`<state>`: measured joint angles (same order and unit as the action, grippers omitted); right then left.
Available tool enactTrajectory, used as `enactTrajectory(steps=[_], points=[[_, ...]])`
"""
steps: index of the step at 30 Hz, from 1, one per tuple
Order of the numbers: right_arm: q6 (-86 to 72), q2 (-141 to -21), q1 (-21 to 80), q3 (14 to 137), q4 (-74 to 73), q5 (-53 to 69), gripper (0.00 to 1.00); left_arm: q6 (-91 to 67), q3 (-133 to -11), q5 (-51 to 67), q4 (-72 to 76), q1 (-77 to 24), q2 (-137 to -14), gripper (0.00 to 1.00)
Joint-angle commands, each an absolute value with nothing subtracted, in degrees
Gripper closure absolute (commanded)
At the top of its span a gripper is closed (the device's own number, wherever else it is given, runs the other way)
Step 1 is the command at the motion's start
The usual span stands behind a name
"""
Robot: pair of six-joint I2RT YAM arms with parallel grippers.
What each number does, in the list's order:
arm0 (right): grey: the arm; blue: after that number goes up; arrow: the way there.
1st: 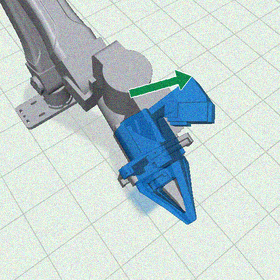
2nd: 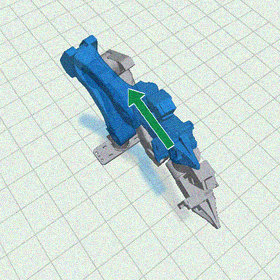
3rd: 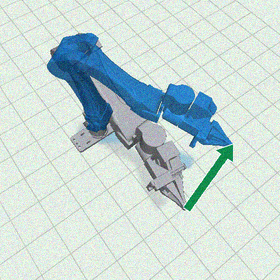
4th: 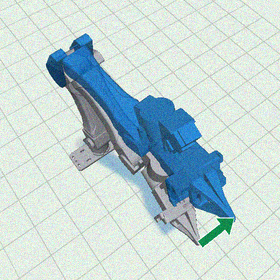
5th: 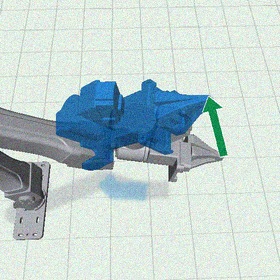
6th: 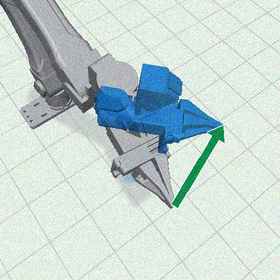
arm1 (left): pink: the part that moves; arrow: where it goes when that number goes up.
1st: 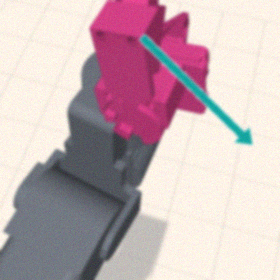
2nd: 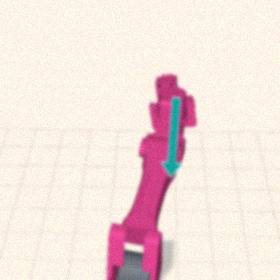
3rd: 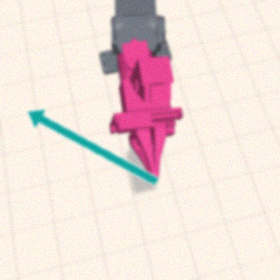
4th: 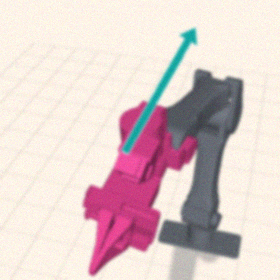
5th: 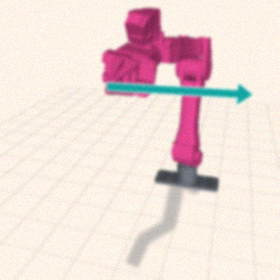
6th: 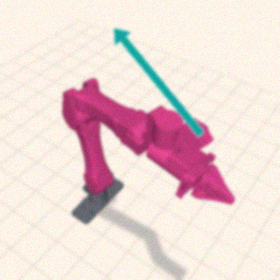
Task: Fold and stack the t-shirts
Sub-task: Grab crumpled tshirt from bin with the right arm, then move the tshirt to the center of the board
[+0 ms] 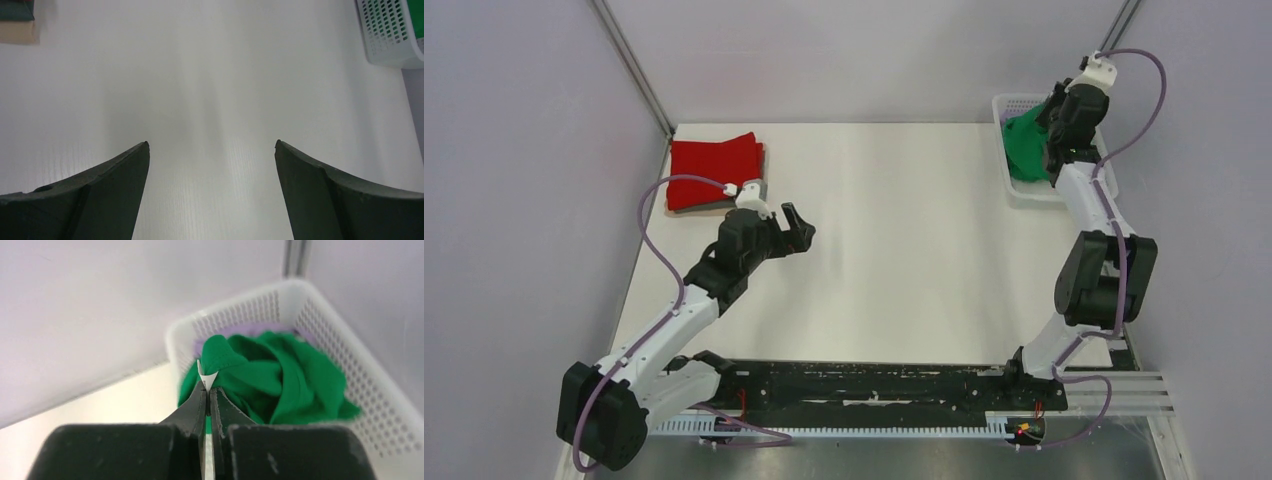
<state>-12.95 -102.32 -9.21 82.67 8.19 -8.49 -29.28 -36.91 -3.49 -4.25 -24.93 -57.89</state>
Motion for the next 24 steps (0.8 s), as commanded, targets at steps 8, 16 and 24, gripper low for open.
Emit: enactTrajectory(steps=[8, 16, 24], points=[[-3.42, -79.05, 1.26, 77.29, 17.25, 1.37, 1.0, -30.81, -35.34, -4.29, -5.8, -24.96, -50.37, 0.0], [-15.56, -78.14, 6.84, 85.47, 17.56, 24.75, 1.0, -31.16, -35.15, -5.82, -8.23, -24.97, -47.87, 0.0], [-32.81, -83.12, 12.3, 92.6, 27.88, 44.85, 1.0, -31.26, -34.19, -7.34, -8.79, -24.99, -44.77, 0.0]])
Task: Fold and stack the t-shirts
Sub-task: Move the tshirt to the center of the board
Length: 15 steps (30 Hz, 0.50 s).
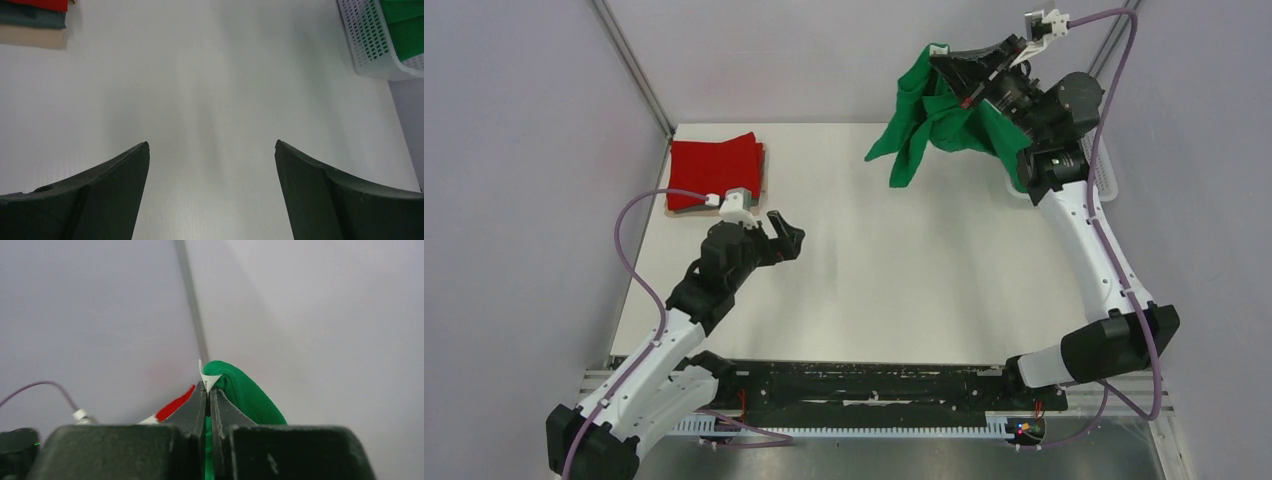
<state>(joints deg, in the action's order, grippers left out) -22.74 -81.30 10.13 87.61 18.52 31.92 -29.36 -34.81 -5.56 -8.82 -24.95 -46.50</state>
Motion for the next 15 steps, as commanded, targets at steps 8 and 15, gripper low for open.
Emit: enactTrajectory(steps=[8, 15], points=[[-31.98, -89.1, 12.07, 80.24, 17.23, 47.83, 0.98, -33.12, -34.57, -9.01, -10.41, -24.99, -45.37, 0.0], [-12.5, -90.37, 12.04, 64.39, -3.69, 18.43, 0.42, -34.47, -36.9, -9.31, -14.04, -24.96, -48.05, 0.0]])
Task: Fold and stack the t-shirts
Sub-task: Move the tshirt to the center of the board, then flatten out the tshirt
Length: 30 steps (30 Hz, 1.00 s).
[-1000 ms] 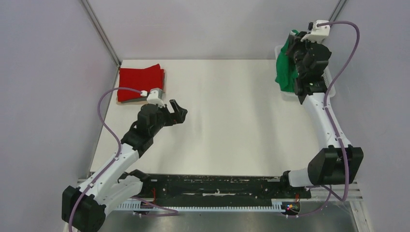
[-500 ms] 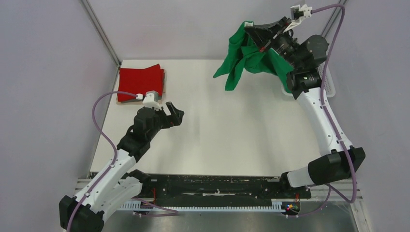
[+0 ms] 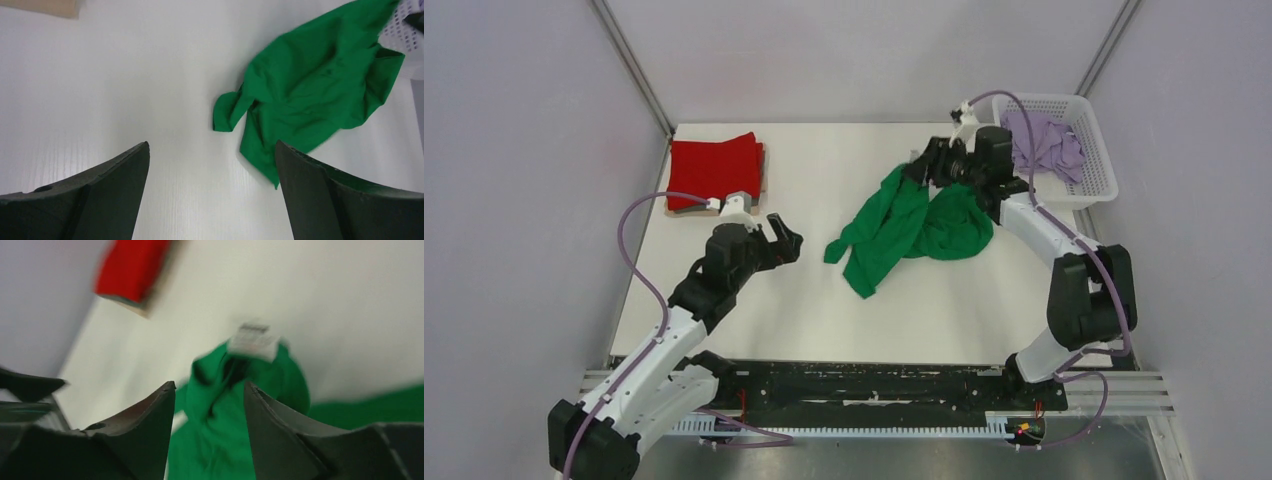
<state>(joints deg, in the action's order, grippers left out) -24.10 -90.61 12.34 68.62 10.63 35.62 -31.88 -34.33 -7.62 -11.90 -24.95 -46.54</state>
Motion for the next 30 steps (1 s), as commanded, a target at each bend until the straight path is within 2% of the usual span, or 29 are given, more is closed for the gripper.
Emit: enactTrajectory(steps=[1, 5, 10, 13, 18, 22, 26, 30], points=[[-10.75, -89.24, 12.03, 63.5, -5.21, 15.03, 0.31, -34.54, -37.04, -8.54, -13.86, -24.96, -48.76, 0.0], [-9.14, -82.16, 12.0, 58.09, -5.32, 6.85, 0.02, -34.97, -37.57, -3.75, -11.69, -24.96, -52.37, 0.0], [-13.21, -67.51, 15.96, 42.62, -2.75, -6.29, 0.02, -36.66, -38.0, 4.15, -6.22, -24.99, -60.95, 0.0], [-15.47, -61.97, 22.12, 35.55, -0.86, -6.54, 0.02, -34.71, -40.24, 10.94, -3.19, -25.37, -68.09, 0.0], [-20.47, -62.12, 33.04, 28.33, 3.83, -7.93, 0.02, -31.58, -46.0, 11.95, -2.65, -26.83, -80.19, 0.0], [-17.59, -68.19, 42.95, 31.82, 5.34, -11.36, 0.02, -31.38, -49.64, 14.81, -1.14, -27.0, -87.67, 0.01], [-13.36, -74.86, 49.59, 37.67, 4.65, -14.29, 0.02, -31.16, -52.25, 16.68, 1.15, -27.07, -93.69, 0.1], [-12.65, -80.96, 53.6, 40.44, 6.38, -13.2, 0.02, -30.26, -55.28, 16.51, 2.18, -27.08, -98.28, 0.3]])
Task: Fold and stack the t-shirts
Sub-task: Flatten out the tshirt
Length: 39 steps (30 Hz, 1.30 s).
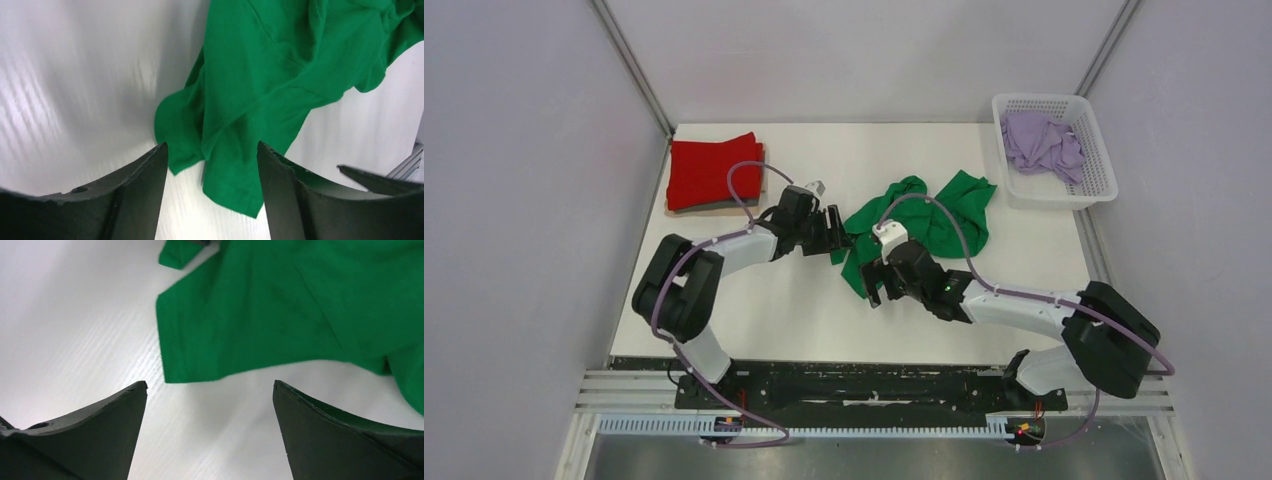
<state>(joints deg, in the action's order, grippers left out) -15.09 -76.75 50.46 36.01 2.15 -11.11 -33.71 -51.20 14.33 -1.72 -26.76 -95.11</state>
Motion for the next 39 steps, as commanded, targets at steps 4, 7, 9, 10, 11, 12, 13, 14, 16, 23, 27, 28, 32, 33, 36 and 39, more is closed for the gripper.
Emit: enactTrajectory(steps=[4, 7, 9, 10, 11, 12, 13, 14, 16, 23, 27, 28, 32, 33, 36, 39], points=[[-12.1, -87.64, 55.37, 44.54, 6.22, -13.45, 0.02, -28.92, -58.35, 13.09, 1.86, -26.98, -101.31, 0.46], [-12.18, -91.59, 55.4, 46.15, 6.86, -14.08, 0.02, -29.31, -59.56, 12.99, 2.21, -26.98, -103.11, 0.57], [-12.46, -94.06, 55.37, 47.3, 5.92, -15.16, 0.03, -30.39, -59.53, 11.66, 3.44, -26.93, -103.7, 0.68], [-12.91, -94.86, 55.38, 47.6, 5.42, -15.42, 0.04, -30.95, -59.35, 11.14, 4.23, -26.9, -103.8, 0.74], [-13.27, -95.56, 55.4, 47.56, 5.07, -15.66, 0.07, -31.23, -59.4, 10.48, 4.47, -26.85, -103.88, 0.81], [-13.73, -95.86, 55.38, 47.23, 5.09, -16.28, 0.08, -31.57, -59.41, 9.8, 4.44, -26.81, -103.86, 0.93], [-14.63, -96.06, 55.38, 46.41, 5.41, -17.66, 0.1, -31.98, -59.29, 9.27, 4.4, -26.68, -103.61, 0.98], [-15.33, -95.91, 55.33, 45.23, 6.04, -19.0, 0.12, -32.18, -58.88, 8.7, 4.68, -26.55, -103.15, 0.98], [-16.69, -95.69, 55.31, 42.83, 7.44, -21.15, 0.19, -32.67, -57.2, 6.85, 6.06, -26.41, -101.76, 0.98], [-22.22, -92.59, 52.4, 35.08, 9.16, -26.55, 0.76, -33.14, -49.46, -1.79, 6.81, -25.8, -91.88, 0.98], [-22.06, -86.82, 49.36, 30.01, 11.43, -30.43, 1.0, -33.55, -44.89, -7.21, 4.84, -25.71, -84.09, 0.98], [-21.59, -84.38, 48.67, 28.75, 11.72, -31.89, 1.0, -33.95, -44.18, -8.87, 3.79, -25.62, -82.03, 0.98], [-19.09, -74.39, 44.04, 25.6, 12.19, -35.41, 1.0, -34.19, -42.73, -14.42, -1.01, -25.58, -72.3, 0.98], [-18.16, -71.5, 42.7, 25.32, 12.25, -36.2, 1.0, -34.01, -42.79, -15.34, -2.11, -25.62, -70.02, 0.98], [-13.88, -63.78, 40.32, 26.45, 12.14, -39.34, 1.0, -33.03, -44.24, -16.83, -4.68, -25.6, -62.79, 0.98], [-8.54, -58.11, 39.09, 30.03, 12.0, -42.2, 1.0, -31.57, -47.43, -17.69, -6.12, -25.58, -56.55, 0.98]])
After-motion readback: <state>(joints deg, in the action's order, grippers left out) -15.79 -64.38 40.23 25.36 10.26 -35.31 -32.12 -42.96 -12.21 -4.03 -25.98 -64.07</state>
